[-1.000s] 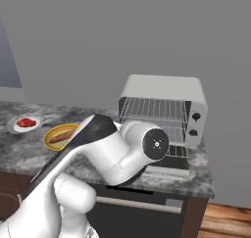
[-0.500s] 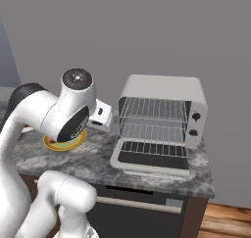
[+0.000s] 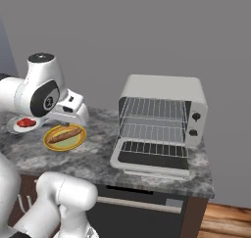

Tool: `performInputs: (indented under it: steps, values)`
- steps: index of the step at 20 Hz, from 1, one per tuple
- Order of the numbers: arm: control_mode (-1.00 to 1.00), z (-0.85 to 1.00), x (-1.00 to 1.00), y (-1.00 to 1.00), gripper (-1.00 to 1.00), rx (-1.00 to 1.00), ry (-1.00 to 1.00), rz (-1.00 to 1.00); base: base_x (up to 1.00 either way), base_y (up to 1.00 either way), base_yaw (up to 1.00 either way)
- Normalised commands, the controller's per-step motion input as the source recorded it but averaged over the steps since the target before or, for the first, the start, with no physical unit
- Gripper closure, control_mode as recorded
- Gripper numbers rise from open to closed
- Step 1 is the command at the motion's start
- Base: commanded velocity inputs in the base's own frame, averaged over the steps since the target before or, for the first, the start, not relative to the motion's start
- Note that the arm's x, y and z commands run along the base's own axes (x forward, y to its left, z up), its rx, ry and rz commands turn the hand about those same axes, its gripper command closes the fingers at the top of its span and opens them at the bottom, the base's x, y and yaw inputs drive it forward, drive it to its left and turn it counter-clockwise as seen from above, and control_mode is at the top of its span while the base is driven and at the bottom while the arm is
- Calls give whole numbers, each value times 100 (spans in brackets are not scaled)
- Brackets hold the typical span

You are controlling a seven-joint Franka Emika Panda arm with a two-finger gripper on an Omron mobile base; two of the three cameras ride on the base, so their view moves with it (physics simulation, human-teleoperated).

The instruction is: Open the toaster oven door. Place the baguette on the bottom rack in the toaster oven and place the steak on the top rack.

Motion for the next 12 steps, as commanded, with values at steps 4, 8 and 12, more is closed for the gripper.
performInputs:
  steps: [4, 8, 12]
  values:
    - [-100, -51, 25, 31, 100, 0, 1, -14, 0, 0, 0]
    - [-100, -49, 34, 32, 100, 0, 0, -14, 0, 0, 0]
    - [-100, -47, 34, 40, 100, 0, 0, -13, 0, 0, 0]
